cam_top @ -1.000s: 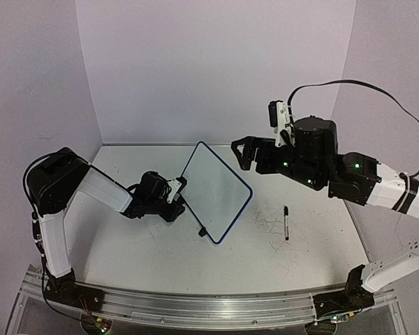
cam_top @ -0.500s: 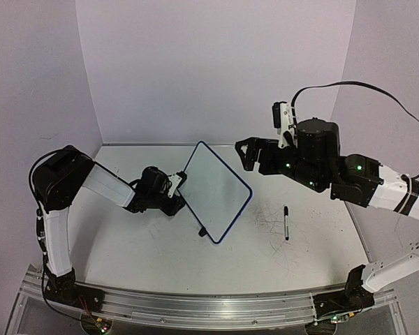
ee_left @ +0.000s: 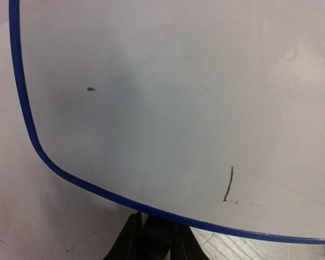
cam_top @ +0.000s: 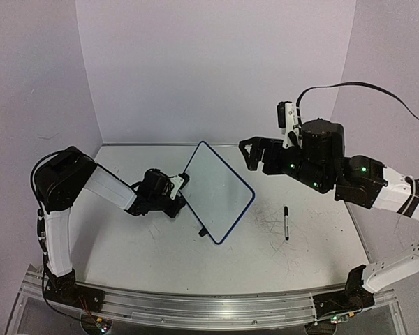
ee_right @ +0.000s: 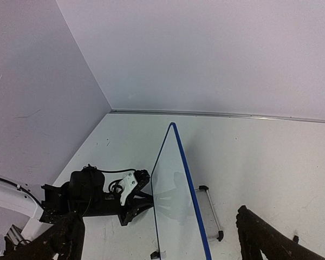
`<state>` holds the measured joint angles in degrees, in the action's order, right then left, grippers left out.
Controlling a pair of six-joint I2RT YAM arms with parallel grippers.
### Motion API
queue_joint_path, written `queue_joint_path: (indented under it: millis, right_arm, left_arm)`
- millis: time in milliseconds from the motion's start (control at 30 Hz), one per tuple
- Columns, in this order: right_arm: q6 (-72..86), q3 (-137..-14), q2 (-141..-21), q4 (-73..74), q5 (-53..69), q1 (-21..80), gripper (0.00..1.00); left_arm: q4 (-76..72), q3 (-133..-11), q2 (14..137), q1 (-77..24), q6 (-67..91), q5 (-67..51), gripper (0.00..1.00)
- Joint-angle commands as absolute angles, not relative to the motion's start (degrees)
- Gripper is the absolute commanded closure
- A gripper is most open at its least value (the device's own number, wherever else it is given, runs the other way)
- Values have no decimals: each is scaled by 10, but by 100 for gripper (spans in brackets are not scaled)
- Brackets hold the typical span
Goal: Write a sentence on the whiteboard
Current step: Move the whiteboard to the center of the board.
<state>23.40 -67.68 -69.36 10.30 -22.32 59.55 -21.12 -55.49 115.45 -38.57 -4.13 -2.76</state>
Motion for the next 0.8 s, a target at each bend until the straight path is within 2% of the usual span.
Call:
queue_joint_path:
  millis: [0, 167, 767]
  right_arm:
    - [228, -669, -676, 88, -240, 595, 2]
    - [227, -663, -672, 88, -251, 596, 2]
    - [189, -642, -641, 88, -299, 586, 2]
  left_arm:
    - [-230, -520, 1143, -392, -4, 29, 92]
    - [-244, -498, 1141, -393, 55, 61, 100]
    - [-220, -506, 1146, -424, 380, 230, 100]
